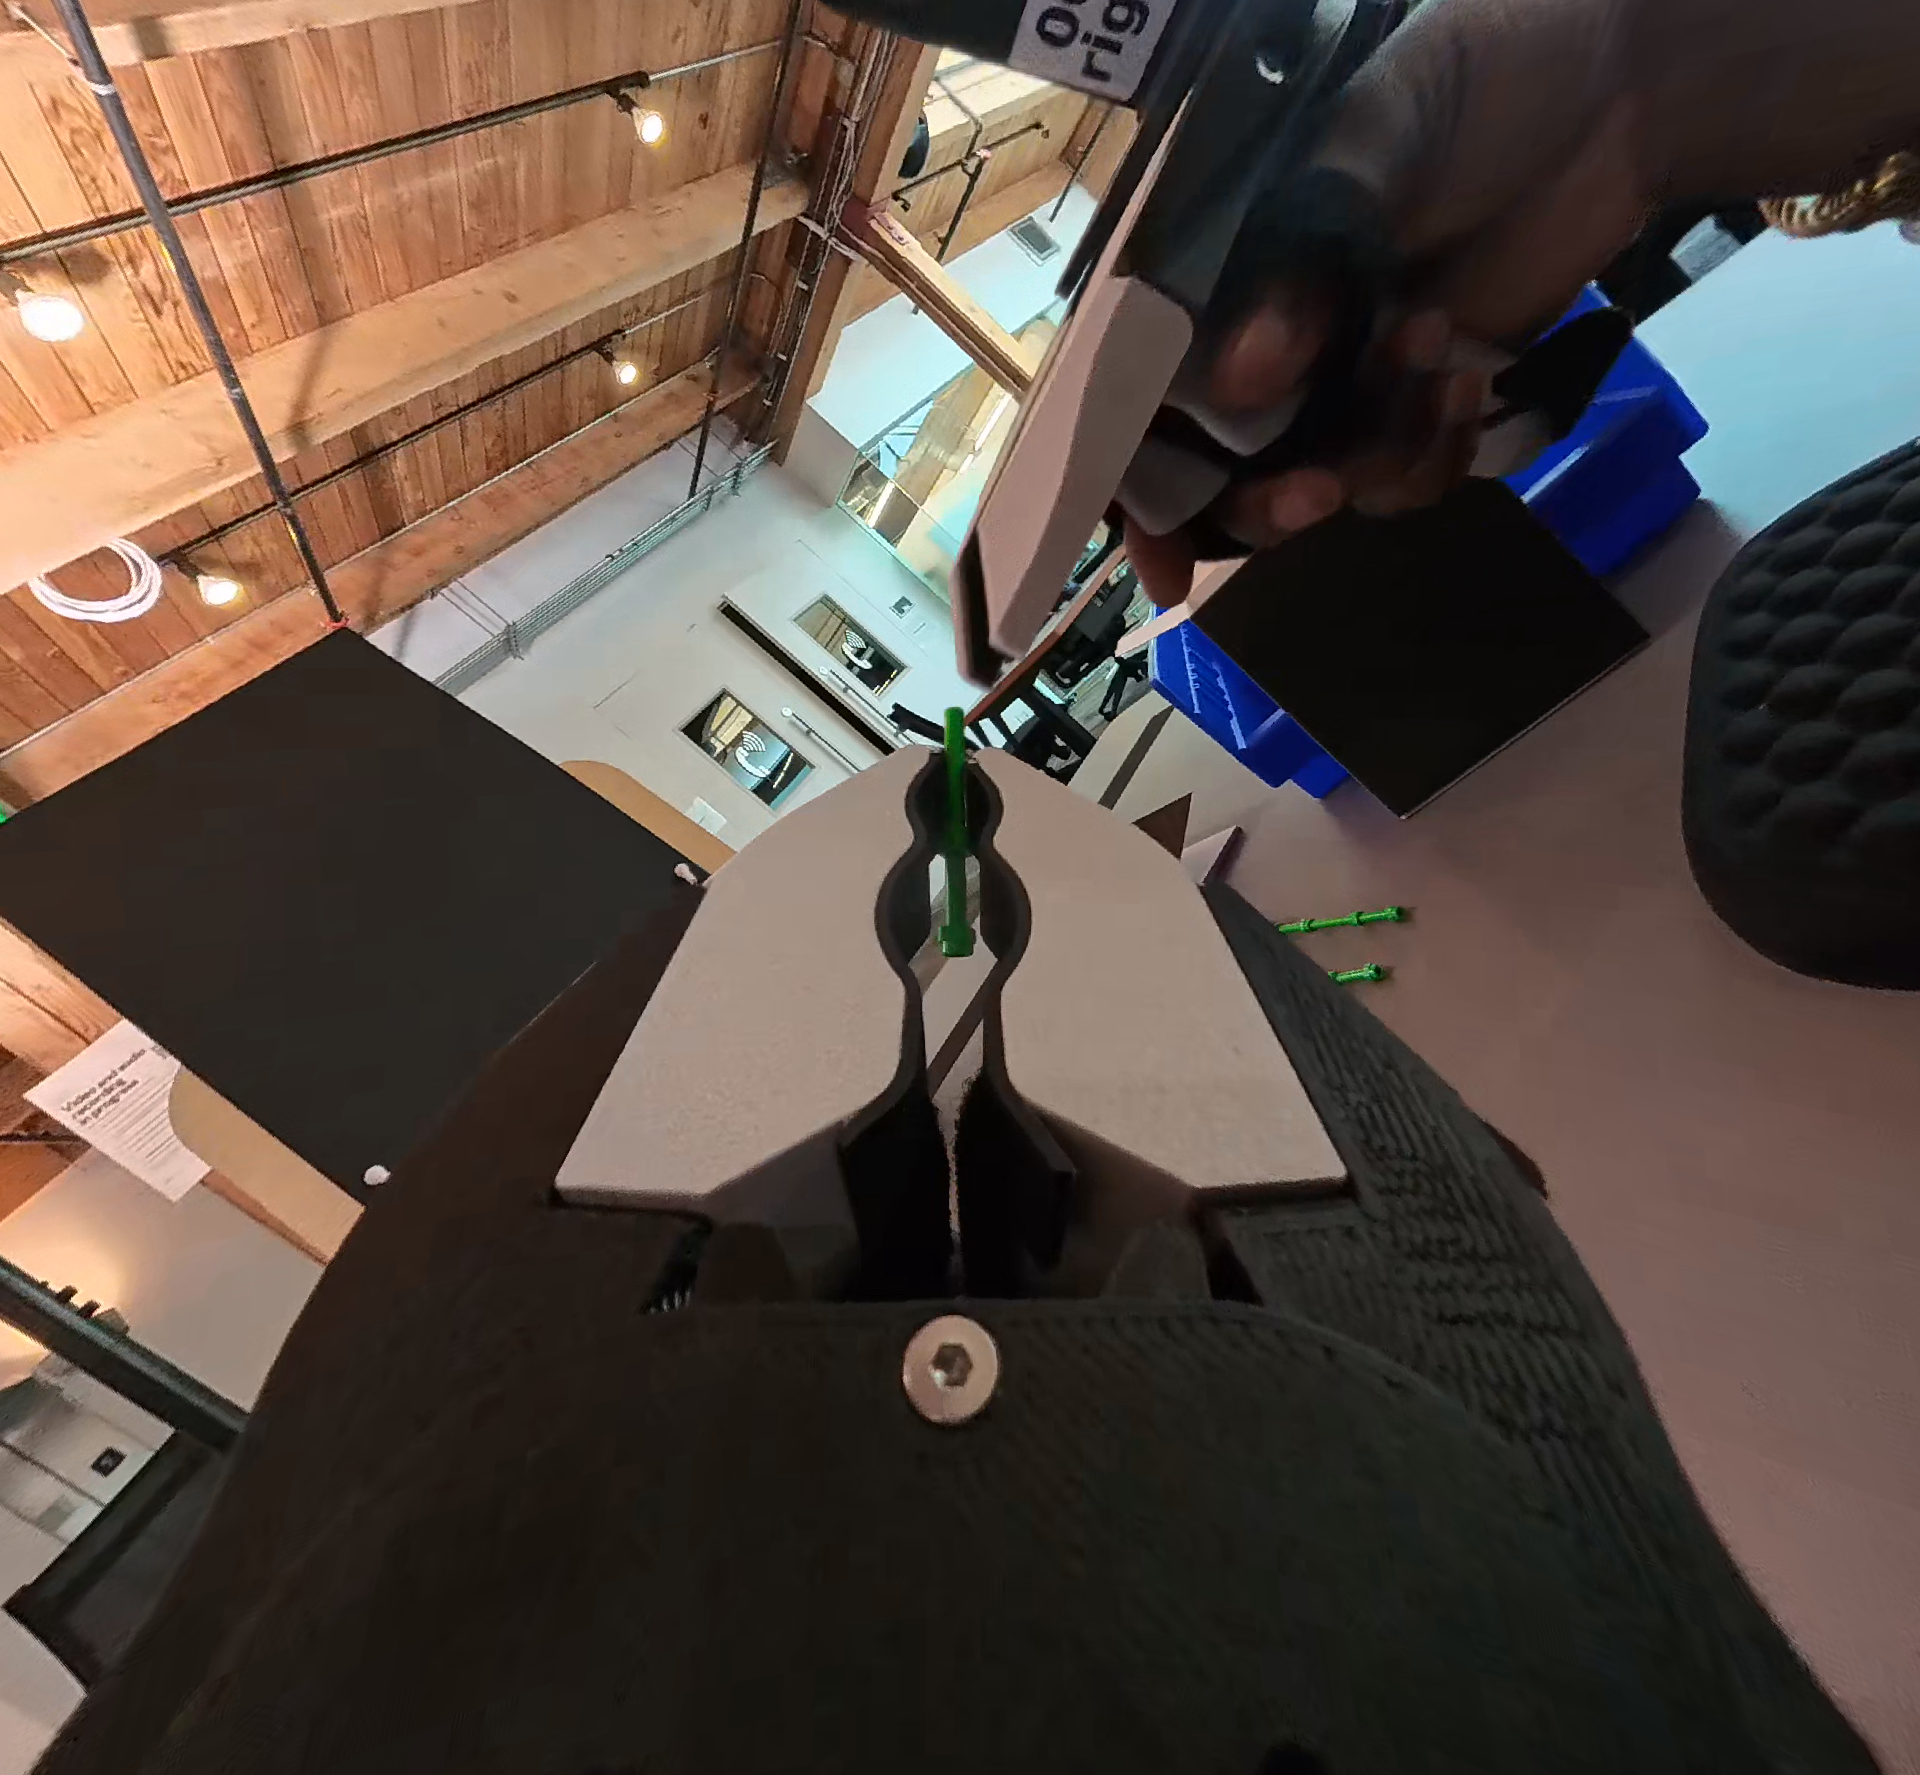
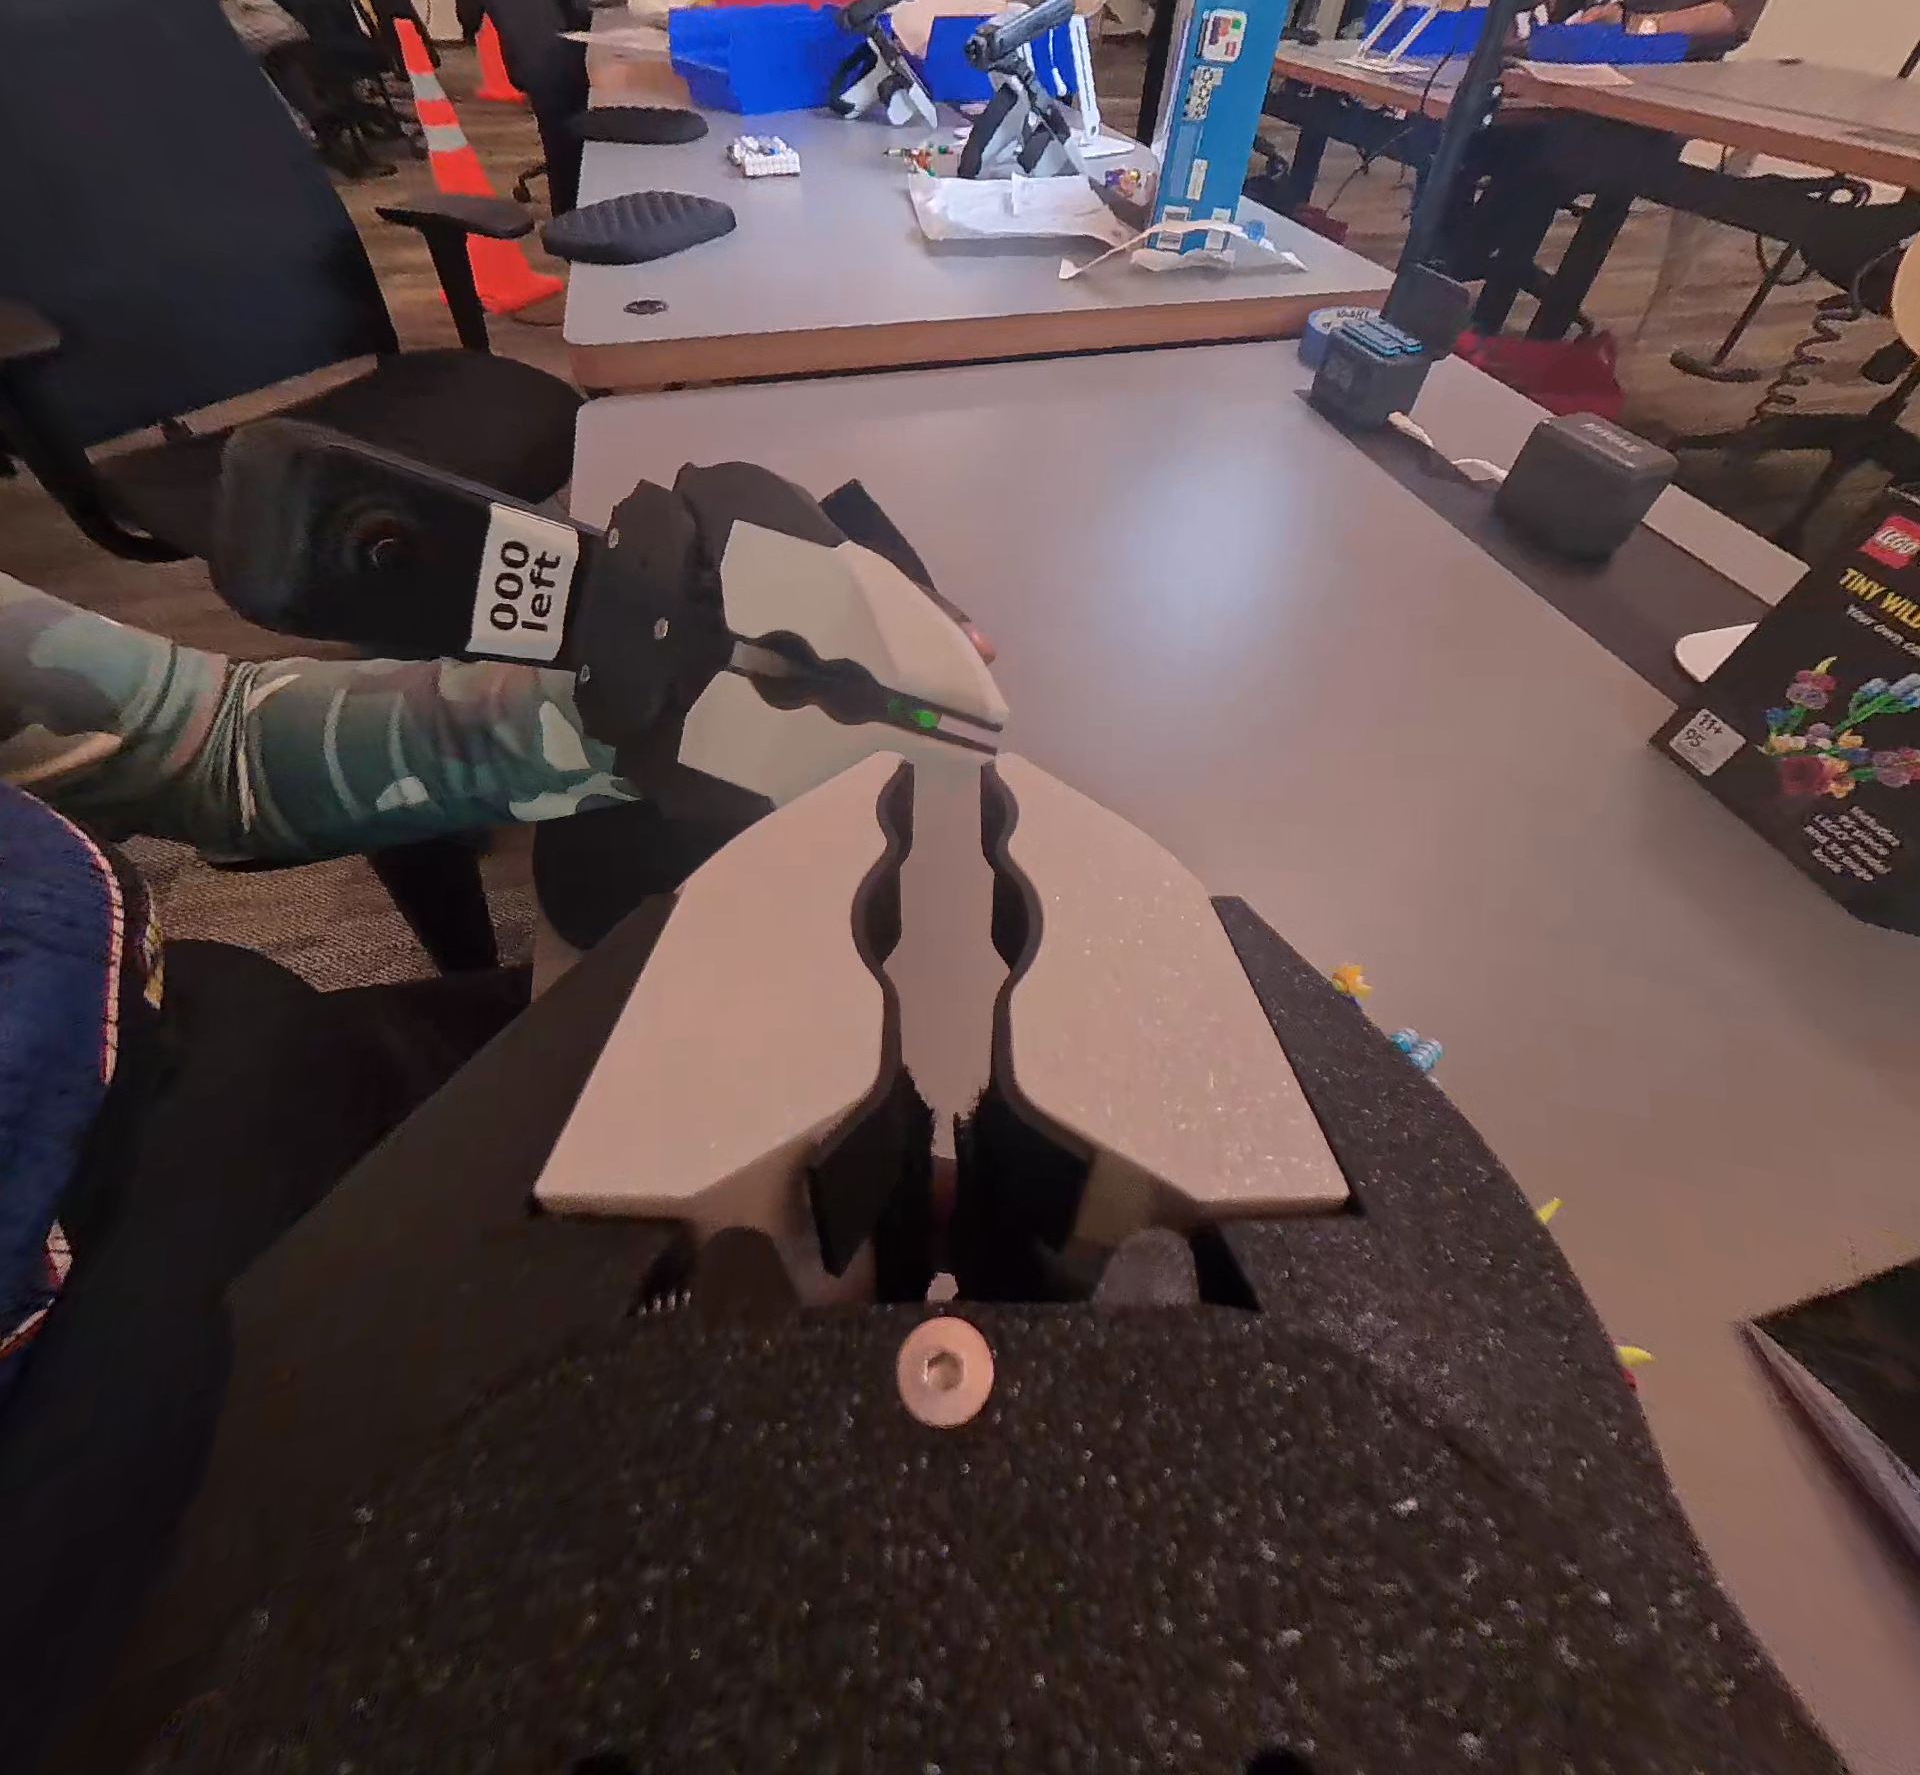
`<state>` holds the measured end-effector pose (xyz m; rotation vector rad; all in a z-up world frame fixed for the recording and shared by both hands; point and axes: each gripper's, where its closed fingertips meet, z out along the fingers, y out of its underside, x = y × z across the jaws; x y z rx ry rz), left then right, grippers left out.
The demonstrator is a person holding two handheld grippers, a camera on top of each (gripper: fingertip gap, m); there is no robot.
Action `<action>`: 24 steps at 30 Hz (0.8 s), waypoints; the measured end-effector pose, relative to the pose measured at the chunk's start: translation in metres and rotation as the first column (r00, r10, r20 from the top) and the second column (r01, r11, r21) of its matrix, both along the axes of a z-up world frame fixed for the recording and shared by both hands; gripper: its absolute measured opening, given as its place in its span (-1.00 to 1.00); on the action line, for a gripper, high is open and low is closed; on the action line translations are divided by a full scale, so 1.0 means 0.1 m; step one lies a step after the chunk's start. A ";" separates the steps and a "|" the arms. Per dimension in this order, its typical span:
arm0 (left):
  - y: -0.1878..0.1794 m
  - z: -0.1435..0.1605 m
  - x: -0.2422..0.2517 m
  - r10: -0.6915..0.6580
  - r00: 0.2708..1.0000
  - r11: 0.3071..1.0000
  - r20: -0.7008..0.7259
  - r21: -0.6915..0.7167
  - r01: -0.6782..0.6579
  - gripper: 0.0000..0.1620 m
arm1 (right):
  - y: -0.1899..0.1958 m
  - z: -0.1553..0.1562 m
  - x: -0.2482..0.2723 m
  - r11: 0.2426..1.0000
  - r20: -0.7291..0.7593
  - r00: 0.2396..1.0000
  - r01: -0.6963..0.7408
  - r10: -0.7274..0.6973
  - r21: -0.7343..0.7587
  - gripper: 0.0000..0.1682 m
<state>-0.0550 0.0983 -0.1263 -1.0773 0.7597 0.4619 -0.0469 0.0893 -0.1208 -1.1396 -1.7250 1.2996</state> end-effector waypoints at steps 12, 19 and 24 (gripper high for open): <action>0.04 -0.09 0.07 -0.012 0.999 0.999 -0.030 -0.039 0.010 -0.85 | -0.09 -0.11 -0.06 0.999 0.019 0.999 -0.046 0.046 0.017 -0.96; 0.05 -0.13 0.08 -0.023 0.999 0.996 -0.023 -0.084 0.021 -0.94 | 0.02 -0.06 0.04 0.999 0.016 0.999 -0.035 0.034 0.034 -0.96; 0.06 -0.14 0.06 -0.028 1.000 0.993 0.009 -0.114 0.028 -0.95 | 0.03 -0.07 0.04 0.998 0.017 0.999 -0.028 0.027 0.048 -0.95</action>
